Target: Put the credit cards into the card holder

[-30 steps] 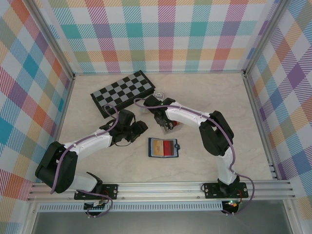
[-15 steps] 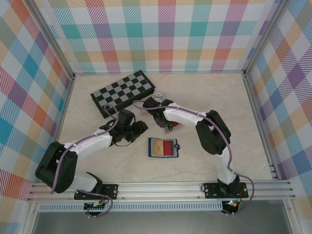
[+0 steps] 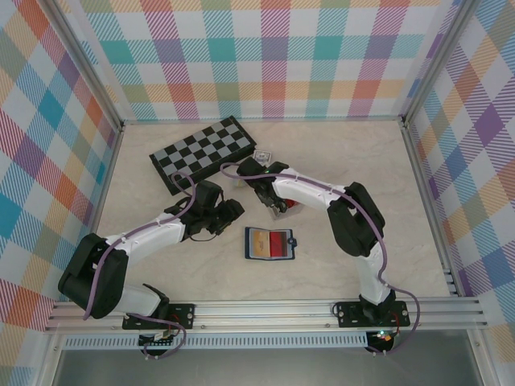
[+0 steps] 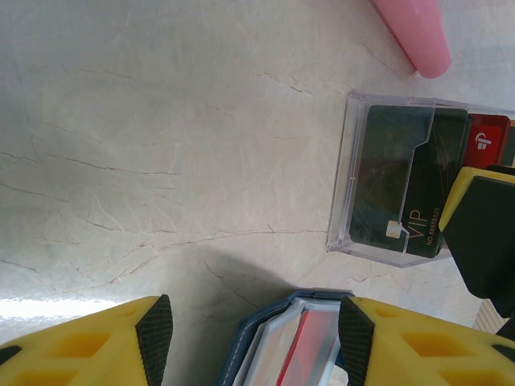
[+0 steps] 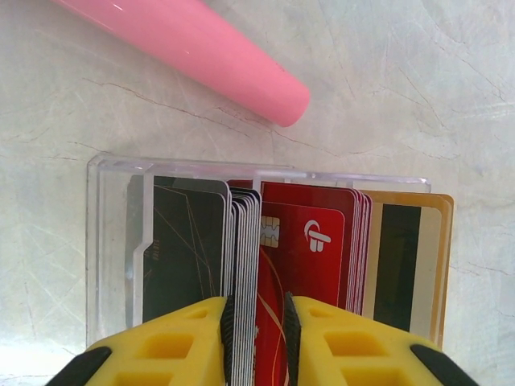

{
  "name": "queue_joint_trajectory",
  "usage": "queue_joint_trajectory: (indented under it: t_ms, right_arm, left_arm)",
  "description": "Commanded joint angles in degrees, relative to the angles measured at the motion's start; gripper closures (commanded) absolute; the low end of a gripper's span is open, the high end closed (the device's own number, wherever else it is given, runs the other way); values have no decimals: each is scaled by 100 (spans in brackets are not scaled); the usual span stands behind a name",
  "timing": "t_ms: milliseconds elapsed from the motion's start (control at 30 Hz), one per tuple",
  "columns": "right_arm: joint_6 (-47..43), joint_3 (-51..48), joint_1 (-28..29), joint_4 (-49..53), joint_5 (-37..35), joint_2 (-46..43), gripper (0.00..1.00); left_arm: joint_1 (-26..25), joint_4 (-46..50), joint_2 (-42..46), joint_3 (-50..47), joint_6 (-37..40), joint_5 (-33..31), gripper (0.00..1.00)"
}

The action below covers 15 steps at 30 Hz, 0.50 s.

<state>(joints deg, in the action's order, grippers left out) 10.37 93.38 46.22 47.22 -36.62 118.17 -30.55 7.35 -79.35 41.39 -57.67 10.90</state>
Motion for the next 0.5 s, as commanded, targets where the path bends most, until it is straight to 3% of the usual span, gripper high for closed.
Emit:
queue_joint_trajectory:
  t_ms: [0,167,467]
  right_arm:
    - [-27,-101,-43,-6,134,-207,73]
    - [-2,-88,-58,-99,558,-119,66]
    - [-11,-18,-123,-116,531,256,62]
  left_arm:
    - [51,82,37,-8,1,0,41]
    - [49,64,7,27,28,24,41]
    - [49,60,-121,124,63,102,40]
